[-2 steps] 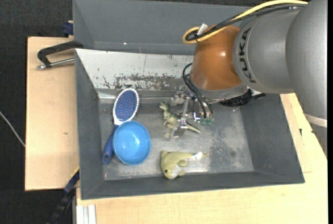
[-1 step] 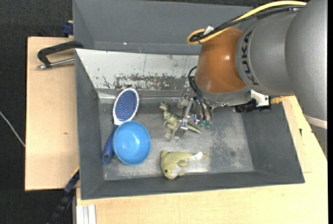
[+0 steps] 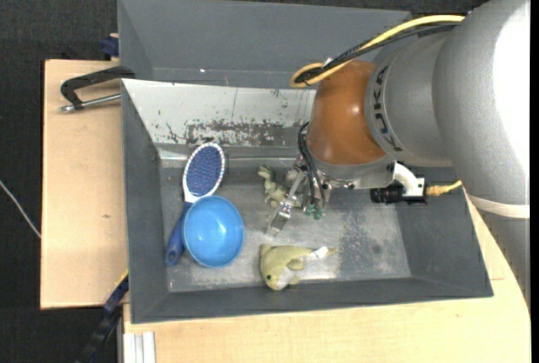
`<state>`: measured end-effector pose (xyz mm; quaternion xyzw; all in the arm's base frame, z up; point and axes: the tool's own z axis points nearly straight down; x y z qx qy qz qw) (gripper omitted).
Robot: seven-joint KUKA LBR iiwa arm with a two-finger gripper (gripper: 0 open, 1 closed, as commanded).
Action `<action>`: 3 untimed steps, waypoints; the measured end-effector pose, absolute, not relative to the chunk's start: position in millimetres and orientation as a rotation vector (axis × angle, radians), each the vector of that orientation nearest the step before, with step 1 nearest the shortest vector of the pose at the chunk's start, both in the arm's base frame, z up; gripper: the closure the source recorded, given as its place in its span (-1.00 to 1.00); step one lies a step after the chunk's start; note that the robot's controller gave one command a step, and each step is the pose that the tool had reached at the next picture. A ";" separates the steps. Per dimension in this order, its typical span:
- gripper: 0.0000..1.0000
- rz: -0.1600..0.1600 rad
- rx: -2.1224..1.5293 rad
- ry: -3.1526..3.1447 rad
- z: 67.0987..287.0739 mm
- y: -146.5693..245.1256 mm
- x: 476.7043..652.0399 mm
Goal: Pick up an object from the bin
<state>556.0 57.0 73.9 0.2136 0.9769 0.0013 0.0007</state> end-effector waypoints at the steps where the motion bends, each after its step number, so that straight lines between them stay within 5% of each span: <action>1: -1.00 0.003 0.669 3.067 74.9 57.5 557.1; 2: 1.00 0.005 0.669 3.072 77.0 58.5 557.0; 3: 1.00 0.006 0.665 3.063 114.6 59.2 558.9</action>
Offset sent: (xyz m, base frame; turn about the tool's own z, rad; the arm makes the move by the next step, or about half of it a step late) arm 0.0000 0.0000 0.0000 0.0000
